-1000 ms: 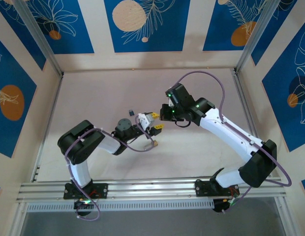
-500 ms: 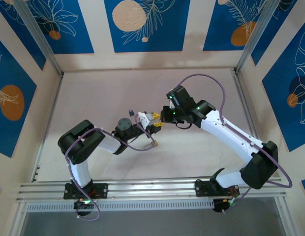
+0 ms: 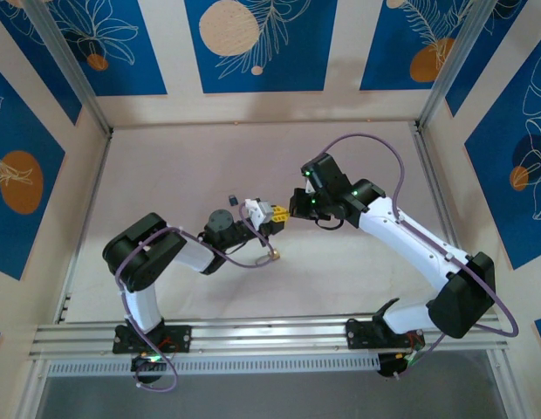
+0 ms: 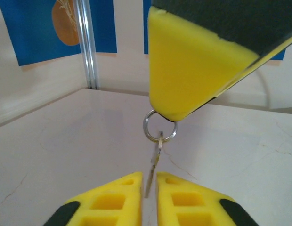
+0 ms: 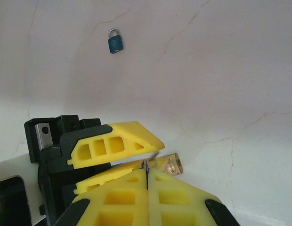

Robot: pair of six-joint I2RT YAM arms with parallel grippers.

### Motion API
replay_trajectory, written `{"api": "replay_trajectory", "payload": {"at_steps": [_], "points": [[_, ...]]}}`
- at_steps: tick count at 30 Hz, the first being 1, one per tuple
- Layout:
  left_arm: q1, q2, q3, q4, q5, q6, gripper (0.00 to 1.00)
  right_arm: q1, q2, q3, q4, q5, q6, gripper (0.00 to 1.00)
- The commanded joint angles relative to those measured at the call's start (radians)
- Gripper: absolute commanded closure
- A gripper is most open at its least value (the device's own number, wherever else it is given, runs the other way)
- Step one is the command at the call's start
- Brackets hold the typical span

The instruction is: Unlock with the key

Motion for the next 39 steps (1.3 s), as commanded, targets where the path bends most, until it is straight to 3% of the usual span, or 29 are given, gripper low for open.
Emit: {"api": "replay_trajectory", "payload": {"at_steps": [1, 4, 27, 30, 33, 35, 37, 39], "points": [[-0.004, 0.008, 0.021, 0.038, 0.045, -0.009, 0.93, -0.009, -0.041, -0.02, 0.014, -0.025, 0.019, 0.93], [-0.004, 0.01, 0.024, 0.038, 0.061, -0.008, 1.0, -0.015, -0.046, -0.026, 0.015, -0.023, 0.019, 0.93], [0.032, 0.029, 0.054, 0.005, 0.18, -0.072, 1.0, -0.09, -0.096, -0.141, 0.111, -0.083, 0.016, 0.89], [0.044, 0.004, 0.064, -0.063, 0.172, -0.064, 1.0, -0.118, -0.15, -0.193, 0.198, -0.129, -0.002, 0.77], [0.062, -0.05, 0.099, -0.251, 0.194, -0.036, 1.0, -0.17, -0.234, -0.281, 0.326, -0.16, -0.007, 0.63], [0.07, -0.1, 0.14, -0.445, 0.199, 0.007, 1.0, -0.224, -0.303, -0.371, 0.467, -0.203, -0.014, 0.54], [0.076, -0.147, 0.191, -0.65, 0.197, 0.054, 1.0, -0.257, -0.345, -0.46, 0.629, -0.237, -0.015, 0.33], [0.084, -0.181, 0.258, -0.87, 0.206, 0.104, 1.0, -0.268, -0.363, -0.574, 0.832, -0.267, -0.079, 0.29]]}}
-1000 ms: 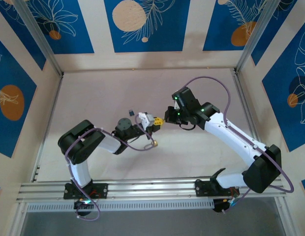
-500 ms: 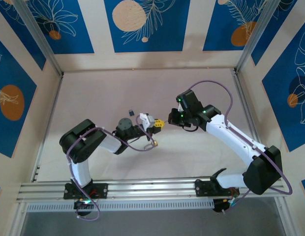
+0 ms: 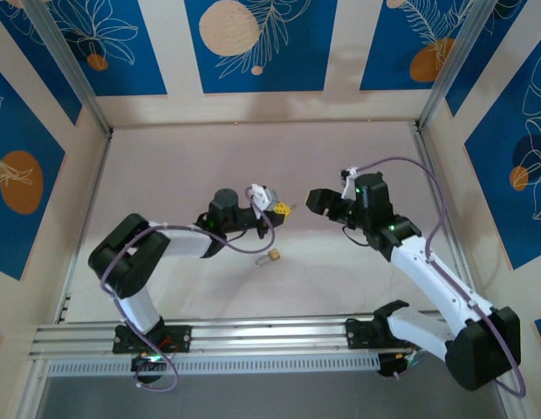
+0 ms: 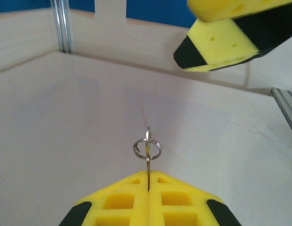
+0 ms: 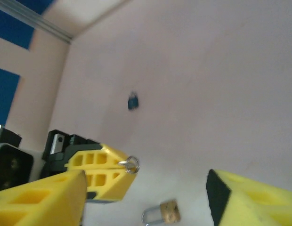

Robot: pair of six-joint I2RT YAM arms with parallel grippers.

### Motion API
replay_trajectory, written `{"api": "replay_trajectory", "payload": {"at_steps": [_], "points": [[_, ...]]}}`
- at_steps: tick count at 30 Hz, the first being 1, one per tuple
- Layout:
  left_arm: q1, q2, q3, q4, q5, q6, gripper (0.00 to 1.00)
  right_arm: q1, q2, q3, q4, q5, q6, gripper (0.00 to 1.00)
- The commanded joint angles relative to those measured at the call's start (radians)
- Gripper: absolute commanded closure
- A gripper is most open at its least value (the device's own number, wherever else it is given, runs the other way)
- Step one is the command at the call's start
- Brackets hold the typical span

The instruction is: Unlock with the key

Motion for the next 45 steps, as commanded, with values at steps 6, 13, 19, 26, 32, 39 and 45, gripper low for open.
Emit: {"api": "replay_trajectory", "payload": {"at_steps": [6, 13, 19, 26, 32, 39, 45], "points": [[0.044, -0.013, 0.476, -1.183, 0.048, 0.254, 1.0, -0.119, 0.099, -0.147, 0.511, -0.439, -0.098, 0.17], [0.043, 0.029, 0.686, -1.572, -0.021, 0.369, 1.0, -0.116, 0.208, -0.226, 0.825, -0.56, -0.058, 0.19], [0.043, 0.028, 0.699, -1.605, 0.0, 0.388, 1.0, -0.118, 0.327, -0.2, 0.933, -0.641, -0.038, 0.34], [0.049, 0.031, 0.707, -1.571, 0.078, 0.379, 1.0, -0.104, 0.421, -0.182, 0.967, -0.728, -0.059, 0.4], [0.058, 0.037, 0.71, -1.528, 0.124, 0.361, 1.0, -0.065, 0.444, -0.179, 0.986, -0.777, -0.061, 0.42], [0.064, 0.04, 0.712, -1.488, 0.157, 0.336, 1.0, -0.054, 0.446, -0.18, 0.985, -0.781, -0.063, 0.5], [0.065, 0.042, 0.706, -1.475, 0.169, 0.331, 1.0, -0.055, 0.418, -0.188, 0.988, -0.781, -0.054, 0.6]]}}
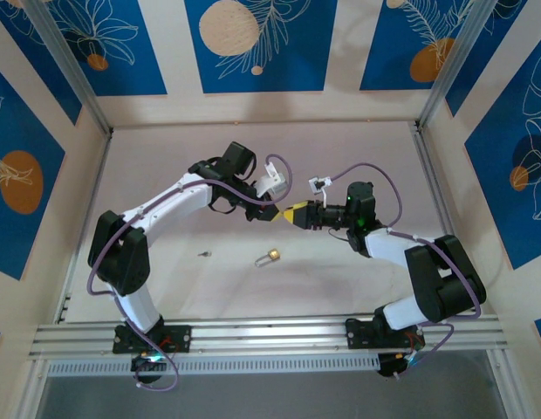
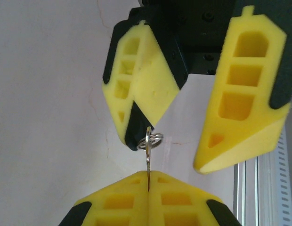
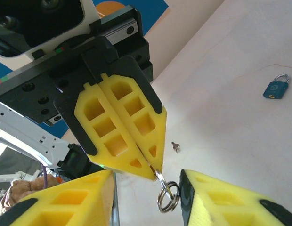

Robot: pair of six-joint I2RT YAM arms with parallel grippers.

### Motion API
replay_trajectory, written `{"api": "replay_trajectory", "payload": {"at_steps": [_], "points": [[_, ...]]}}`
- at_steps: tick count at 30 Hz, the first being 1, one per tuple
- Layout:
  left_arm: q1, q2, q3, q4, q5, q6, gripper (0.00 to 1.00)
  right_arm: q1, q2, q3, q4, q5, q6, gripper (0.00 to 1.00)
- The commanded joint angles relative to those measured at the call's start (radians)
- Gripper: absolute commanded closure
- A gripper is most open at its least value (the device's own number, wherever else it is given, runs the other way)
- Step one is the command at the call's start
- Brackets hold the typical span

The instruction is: Unlock with the key

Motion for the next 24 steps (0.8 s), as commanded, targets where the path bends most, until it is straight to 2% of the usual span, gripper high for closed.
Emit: {"api": "replay_trajectory", "payload": {"at_steps": [1, 7, 13, 16, 20, 24], "points": [[0.01, 0.01, 0.019, 0.016, 0.049, -0.015, 1.0, 0.003, -0.024, 0.014, 0.016, -0.022, -0.01, 0.61], [0.013, 0.009, 0.005, 0.031, 0.06, -0.021, 1.0, 0.002, -0.041, 0.009, 0.003, -0.014, -0.014, 0.7], [0.015, 0.007, -0.007, 0.031, 0.068, -0.023, 1.0, 0.002, -0.069, -0.005, -0.014, 0.01, -0.022, 0.74], [0.015, 0.005, -0.01, 0.028, 0.075, -0.022, 1.0, -0.001, -0.074, -0.008, -0.019, 0.018, -0.024, 0.74], [0.015, 0.002, -0.02, 0.028, 0.08, -0.024, 1.0, -0.009, -0.085, -0.015, -0.025, 0.04, -0.029, 0.68], [0.015, 0.0, -0.028, 0.029, 0.079, -0.025, 1.0, -0.016, -0.092, -0.007, -0.052, 0.046, -0.041, 0.68]]}}
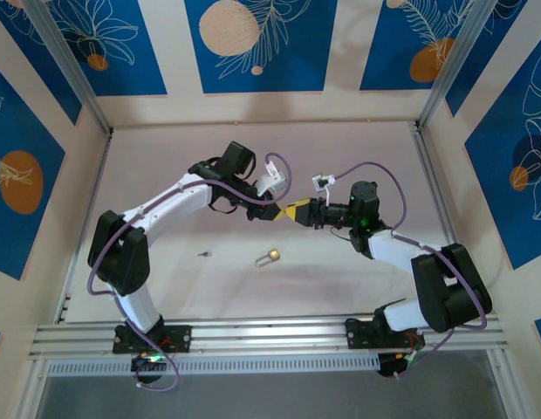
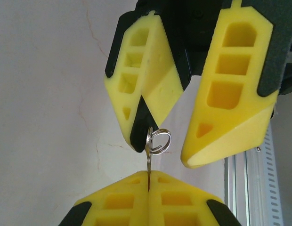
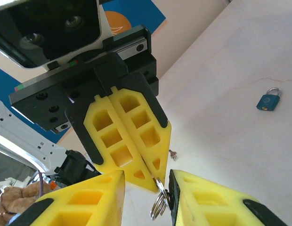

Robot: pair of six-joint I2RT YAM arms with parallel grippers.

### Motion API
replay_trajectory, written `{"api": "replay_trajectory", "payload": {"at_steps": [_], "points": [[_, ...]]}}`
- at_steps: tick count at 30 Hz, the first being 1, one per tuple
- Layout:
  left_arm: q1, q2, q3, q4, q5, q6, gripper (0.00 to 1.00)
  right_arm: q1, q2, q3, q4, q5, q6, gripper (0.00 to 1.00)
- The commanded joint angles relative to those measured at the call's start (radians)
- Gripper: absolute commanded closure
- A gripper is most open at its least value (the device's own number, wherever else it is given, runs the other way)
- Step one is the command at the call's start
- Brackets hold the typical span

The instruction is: Unlock with the key

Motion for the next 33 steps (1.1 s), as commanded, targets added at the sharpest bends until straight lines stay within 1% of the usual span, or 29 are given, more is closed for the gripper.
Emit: {"api": "replay_trajectory", "payload": {"at_steps": [1, 13, 20, 27, 31, 33], "points": [[0.013, 0.0, -0.016, -0.006, 0.021, -0.009, 1.0, -0.008, -0.029, -0.004, -0.019, 0.008, -0.031, 0.69], [0.021, 0.007, -0.006, 0.005, 0.026, -0.017, 1.0, 0.003, -0.029, -0.021, -0.036, 0.006, -0.048, 0.82], [0.023, 0.021, 0.0, 0.018, 0.041, -0.03, 1.0, 0.01, -0.029, -0.01, -0.045, -0.006, -0.05, 0.84], [0.024, 0.028, -0.002, 0.02, 0.03, -0.033, 1.0, 0.02, -0.04, -0.004, -0.073, 0.009, -0.06, 0.95], [0.023, 0.024, -0.005, 0.03, 0.011, -0.04, 1.0, 0.026, -0.051, 0.001, -0.104, 0.026, -0.072, 1.0], [0.023, 0.019, -0.01, 0.04, -0.004, -0.046, 0.94, 0.032, -0.062, 0.004, -0.131, 0.045, -0.084, 1.0]]}}
